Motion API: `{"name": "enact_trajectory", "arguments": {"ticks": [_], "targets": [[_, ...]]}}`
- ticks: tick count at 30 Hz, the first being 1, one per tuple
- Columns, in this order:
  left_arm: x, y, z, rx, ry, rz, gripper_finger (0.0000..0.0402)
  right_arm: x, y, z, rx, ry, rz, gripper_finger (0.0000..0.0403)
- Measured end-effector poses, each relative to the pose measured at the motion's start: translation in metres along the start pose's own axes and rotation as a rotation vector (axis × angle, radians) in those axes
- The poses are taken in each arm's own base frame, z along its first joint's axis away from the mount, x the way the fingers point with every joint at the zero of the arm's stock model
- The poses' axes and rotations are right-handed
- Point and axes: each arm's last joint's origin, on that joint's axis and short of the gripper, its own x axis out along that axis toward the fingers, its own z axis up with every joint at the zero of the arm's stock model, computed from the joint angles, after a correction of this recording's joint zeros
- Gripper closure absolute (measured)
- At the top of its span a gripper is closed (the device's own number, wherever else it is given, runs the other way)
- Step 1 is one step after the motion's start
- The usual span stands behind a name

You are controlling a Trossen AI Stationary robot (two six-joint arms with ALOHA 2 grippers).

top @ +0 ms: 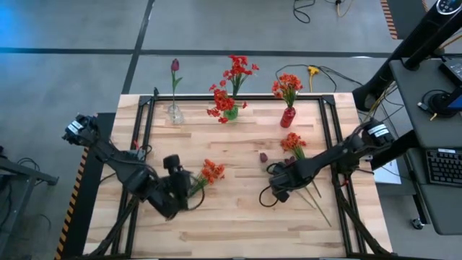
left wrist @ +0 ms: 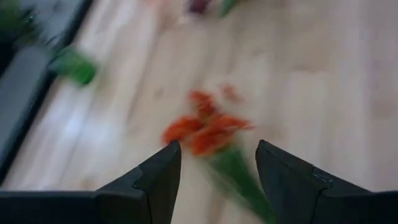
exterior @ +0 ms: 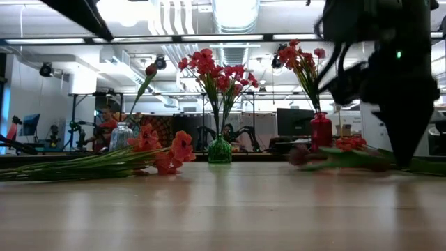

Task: Sort flowers into vase by color
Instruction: Put the left purple tulip into the transparent vase

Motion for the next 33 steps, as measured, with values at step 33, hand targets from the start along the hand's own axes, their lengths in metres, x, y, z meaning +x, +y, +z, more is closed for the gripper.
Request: {"name": "enact_trajectory", "arguments": {"ticks": [33], "targets": [[0.03,-0.015,0.007,-0.187,-0.888,-0.087,0.0212,-0.102,0.042,0.085,-0.761,-1.264,0.529,0.039]]}}
